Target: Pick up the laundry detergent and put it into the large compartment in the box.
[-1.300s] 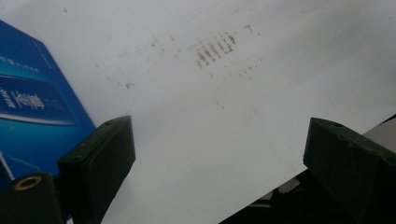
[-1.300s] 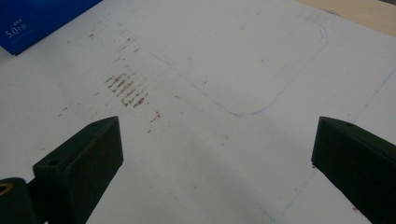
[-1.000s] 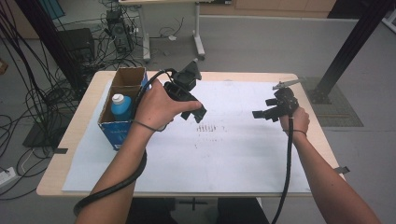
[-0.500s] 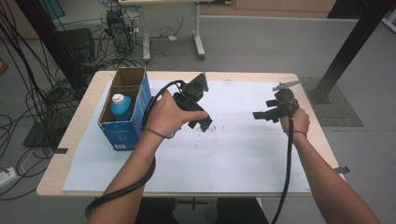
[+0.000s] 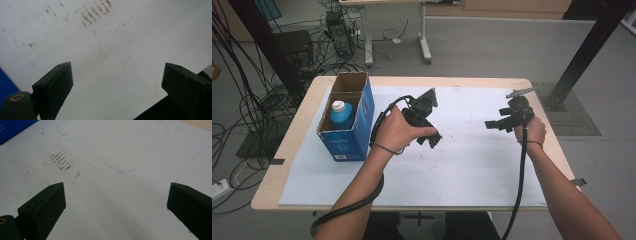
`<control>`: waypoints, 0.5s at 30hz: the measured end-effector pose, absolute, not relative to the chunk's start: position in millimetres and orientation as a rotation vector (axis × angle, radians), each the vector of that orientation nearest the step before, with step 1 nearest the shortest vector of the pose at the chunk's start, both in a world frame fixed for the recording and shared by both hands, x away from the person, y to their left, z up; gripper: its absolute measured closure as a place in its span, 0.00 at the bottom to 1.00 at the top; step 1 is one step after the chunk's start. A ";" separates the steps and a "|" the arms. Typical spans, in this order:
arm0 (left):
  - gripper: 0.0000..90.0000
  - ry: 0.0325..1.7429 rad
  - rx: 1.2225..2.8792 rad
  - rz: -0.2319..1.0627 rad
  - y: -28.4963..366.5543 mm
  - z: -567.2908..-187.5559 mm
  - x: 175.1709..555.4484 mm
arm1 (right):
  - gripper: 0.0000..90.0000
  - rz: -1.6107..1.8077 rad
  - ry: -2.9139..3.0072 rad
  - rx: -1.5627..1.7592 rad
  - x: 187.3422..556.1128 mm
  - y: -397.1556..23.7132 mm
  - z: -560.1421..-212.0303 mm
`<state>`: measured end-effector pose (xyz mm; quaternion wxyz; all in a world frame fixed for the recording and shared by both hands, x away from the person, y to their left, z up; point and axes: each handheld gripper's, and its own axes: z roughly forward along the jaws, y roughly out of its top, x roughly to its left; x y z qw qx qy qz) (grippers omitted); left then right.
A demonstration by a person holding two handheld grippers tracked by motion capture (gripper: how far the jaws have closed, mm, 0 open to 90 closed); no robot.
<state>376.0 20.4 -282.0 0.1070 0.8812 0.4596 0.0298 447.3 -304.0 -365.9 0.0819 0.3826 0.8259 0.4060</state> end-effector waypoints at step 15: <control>0.12 1.357 2.591 0.084 20.2 -285.4 375.5 | 0.02 1.217 2.468 1.141 446.3 -302.5 -365.5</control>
